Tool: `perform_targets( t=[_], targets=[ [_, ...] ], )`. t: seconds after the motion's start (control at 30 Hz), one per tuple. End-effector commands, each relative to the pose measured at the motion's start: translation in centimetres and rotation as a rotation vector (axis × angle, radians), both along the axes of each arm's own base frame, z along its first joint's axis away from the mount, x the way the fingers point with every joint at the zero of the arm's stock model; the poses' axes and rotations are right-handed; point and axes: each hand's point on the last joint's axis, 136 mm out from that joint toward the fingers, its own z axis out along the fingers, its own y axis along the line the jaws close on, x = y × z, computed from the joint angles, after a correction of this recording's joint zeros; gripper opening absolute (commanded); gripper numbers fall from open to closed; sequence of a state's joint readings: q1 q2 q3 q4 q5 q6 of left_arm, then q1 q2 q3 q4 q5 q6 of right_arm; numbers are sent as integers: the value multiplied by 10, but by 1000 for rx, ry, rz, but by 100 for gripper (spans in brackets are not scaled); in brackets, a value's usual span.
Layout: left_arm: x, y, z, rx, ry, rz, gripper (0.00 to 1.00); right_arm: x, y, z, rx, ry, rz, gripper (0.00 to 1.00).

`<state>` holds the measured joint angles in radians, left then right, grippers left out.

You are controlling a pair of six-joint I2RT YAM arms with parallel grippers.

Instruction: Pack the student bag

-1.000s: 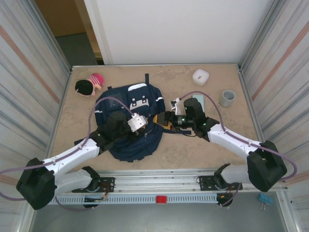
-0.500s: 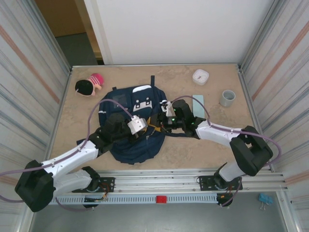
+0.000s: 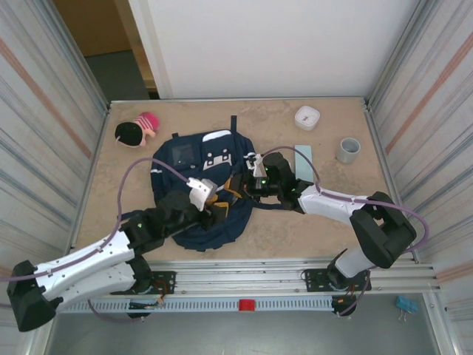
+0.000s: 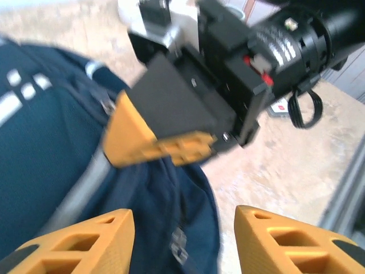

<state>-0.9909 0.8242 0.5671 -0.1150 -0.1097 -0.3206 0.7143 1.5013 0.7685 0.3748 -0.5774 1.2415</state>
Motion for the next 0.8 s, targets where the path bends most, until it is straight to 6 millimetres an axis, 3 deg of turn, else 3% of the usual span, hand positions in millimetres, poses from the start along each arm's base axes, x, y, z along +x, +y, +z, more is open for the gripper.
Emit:
perform_targets(
  t=[0.0,0.23,0.57,0.77],
  targets=[
    [-7,25,-21,2,203,257,49,9,4,22,29,-109,-18,4],
    [-20,15,-41,-28,412,378,51,6,8,26,27,-127,0,5],
    [-1,-6,-36,-70,354,407,42,-2,14,33,54,-134,27,5],
    [2,-23,-31,-73,358,367,41,-5,16,35,57,-137,33,5]
  ],
)
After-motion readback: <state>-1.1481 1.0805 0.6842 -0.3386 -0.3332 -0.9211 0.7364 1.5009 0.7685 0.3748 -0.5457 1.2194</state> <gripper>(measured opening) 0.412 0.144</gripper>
